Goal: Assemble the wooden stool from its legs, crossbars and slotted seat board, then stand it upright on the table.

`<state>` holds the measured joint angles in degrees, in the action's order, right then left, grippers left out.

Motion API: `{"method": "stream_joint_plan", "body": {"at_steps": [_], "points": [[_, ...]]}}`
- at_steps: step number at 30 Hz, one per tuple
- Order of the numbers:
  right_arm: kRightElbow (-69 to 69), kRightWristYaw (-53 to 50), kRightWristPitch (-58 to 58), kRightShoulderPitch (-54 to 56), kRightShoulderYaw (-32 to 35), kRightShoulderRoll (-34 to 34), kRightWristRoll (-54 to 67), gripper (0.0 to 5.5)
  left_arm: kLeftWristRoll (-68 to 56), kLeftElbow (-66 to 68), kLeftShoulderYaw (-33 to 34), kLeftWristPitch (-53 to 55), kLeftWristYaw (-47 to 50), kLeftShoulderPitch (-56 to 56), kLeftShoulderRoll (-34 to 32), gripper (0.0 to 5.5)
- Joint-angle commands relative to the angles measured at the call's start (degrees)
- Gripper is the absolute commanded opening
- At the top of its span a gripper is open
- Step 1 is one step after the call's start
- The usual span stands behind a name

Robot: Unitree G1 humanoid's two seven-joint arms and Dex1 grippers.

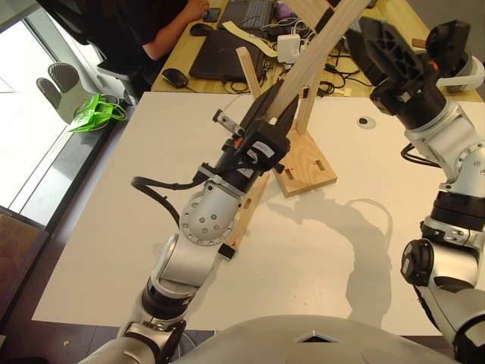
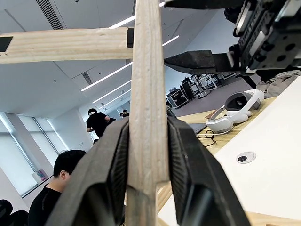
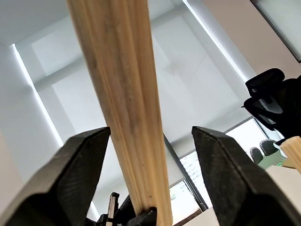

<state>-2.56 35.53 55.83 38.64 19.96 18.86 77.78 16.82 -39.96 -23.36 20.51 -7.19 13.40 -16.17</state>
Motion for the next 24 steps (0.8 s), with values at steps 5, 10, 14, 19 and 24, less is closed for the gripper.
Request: {"method": "stream_joint_plan", "body": {"at_steps": [5, 10, 14, 19, 24], "points": [[-1.2, 1.8, -0.2, 2.1, 0.3, 1.7, -0.4, 4.39, 2.9, 1.7, -0.2, -2.6, -1.8, 0.7, 1.7, 1.03], [-6.7, 4.4, -2.7, 6.1, -1.1, 1.9, -5.3, 4.39, 3.9, 2.1, -0.4, -3.7, -2.7, 0.4, 2.3, 1.03], [-9.5, 6.8, -3.4, 9.0, -1.8, 1.7, -7.4, 4.39, 4.5, 2.4, -0.2, -4.4, -3.3, 0.3, 2.6, 1.03], [-9.6, 7.2, -3.0, 9.4, -1.8, 1.0, -8.2, 4.06, 5.6, 2.9, 0.5, -4.6, -3.7, -0.2, 2.6, 1.03], [-9.9, 7.7, -2.4, 9.5, -1.1, 1.3, -8.0, 3.11, 6.2, 3.4, 1.2, -4.9, -4.3, -0.6, 2.5, 1.03]]}}
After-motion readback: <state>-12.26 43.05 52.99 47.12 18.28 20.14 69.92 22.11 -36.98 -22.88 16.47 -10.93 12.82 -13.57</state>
